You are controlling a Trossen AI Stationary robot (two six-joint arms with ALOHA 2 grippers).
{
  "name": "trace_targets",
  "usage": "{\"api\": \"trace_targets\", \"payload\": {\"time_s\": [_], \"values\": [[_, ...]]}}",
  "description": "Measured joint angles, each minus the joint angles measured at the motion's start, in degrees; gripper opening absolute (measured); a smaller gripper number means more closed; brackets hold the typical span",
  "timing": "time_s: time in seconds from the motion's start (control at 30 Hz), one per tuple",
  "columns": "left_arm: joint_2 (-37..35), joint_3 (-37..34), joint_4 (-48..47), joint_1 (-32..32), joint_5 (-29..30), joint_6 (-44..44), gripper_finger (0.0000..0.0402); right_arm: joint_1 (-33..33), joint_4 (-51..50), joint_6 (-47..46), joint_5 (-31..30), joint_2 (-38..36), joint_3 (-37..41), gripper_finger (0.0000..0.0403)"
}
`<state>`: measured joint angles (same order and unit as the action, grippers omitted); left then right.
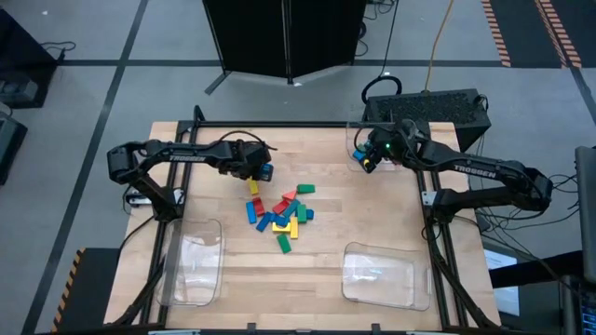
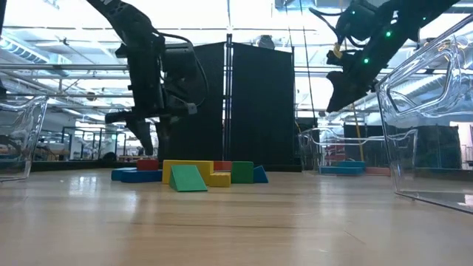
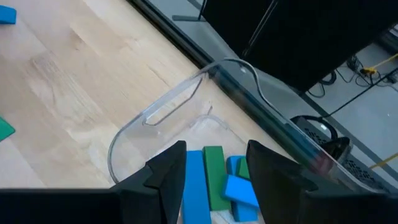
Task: Sort blocks by size
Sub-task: Put the yellow rectangle block into the top transparent bin
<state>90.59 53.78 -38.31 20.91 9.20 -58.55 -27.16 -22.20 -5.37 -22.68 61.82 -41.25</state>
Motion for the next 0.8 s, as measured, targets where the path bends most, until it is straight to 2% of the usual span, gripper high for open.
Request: {"api": "trace_targets", "payload": {"time_s": [0.27, 0.47, 0.67, 0.8], "values": [[0.02, -0.02, -0.55, -1.16, -0.68, -9.53, 0.0139, 0.0, 1.92, 0.72, 0.24, 0.0, 1.46, 0.0162], [0.48, -0.09, -2.2, -0.98, -0.1, -9.7, 0.0142, 0.0, 3.04, 0.72, 0.33, 0.0, 1.46, 0.0162], [0.78, -0.09, -4.13, -0.14, 0.02, -11.72, 0.0174, 0.03, 3.81, 0.81, 0.57, 0.0, 1.46, 0.0162], [0.96, -0.09, -2.91, 0.94, -1.83, -11.64, 0.018, 0.7, 3.79, 1.13, 0.55, 0.0, 1.53, 0.0162]]}}
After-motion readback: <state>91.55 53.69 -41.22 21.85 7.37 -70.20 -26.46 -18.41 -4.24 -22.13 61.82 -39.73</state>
